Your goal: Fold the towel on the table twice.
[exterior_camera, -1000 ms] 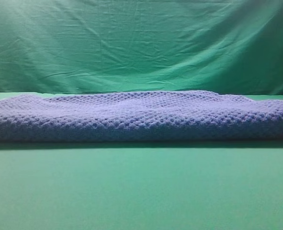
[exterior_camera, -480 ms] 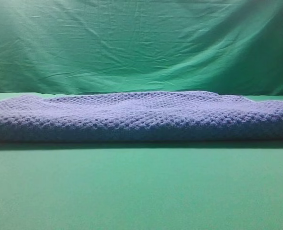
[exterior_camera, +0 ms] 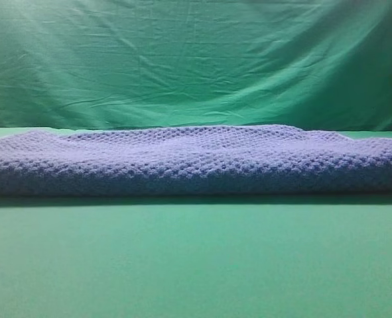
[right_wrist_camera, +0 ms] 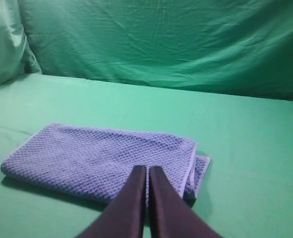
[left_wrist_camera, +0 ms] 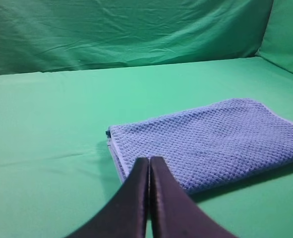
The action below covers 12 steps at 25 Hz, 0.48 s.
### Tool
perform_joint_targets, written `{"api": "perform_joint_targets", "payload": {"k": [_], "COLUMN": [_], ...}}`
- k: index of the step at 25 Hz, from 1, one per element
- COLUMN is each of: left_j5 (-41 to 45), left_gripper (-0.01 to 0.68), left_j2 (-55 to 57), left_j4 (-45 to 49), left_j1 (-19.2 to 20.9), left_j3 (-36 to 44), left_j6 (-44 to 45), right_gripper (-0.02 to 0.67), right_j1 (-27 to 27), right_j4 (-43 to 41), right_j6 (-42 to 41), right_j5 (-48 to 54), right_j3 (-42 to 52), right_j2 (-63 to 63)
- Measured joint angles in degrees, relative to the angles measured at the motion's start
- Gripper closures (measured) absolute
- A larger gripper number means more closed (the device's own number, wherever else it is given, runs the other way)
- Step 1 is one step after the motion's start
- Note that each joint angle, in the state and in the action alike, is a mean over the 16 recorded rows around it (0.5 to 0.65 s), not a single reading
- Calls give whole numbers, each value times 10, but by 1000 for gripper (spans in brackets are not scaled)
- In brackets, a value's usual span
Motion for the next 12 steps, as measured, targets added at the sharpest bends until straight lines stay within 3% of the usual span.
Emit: {"api": "perform_joint_targets", "payload": {"k": [12], "left_j5": [-177], "left_gripper": [673], "left_j2": [0], "left_j4": [-6], "left_j1": [0], "left_j3": [142], "left_j6": [-4], "right_gripper": [649], "right_j1": [0], "right_j4": [-15], "right_j6": [-9], "right_j5": [-153], "right_j3": [137], "right_j2": [-5]}}
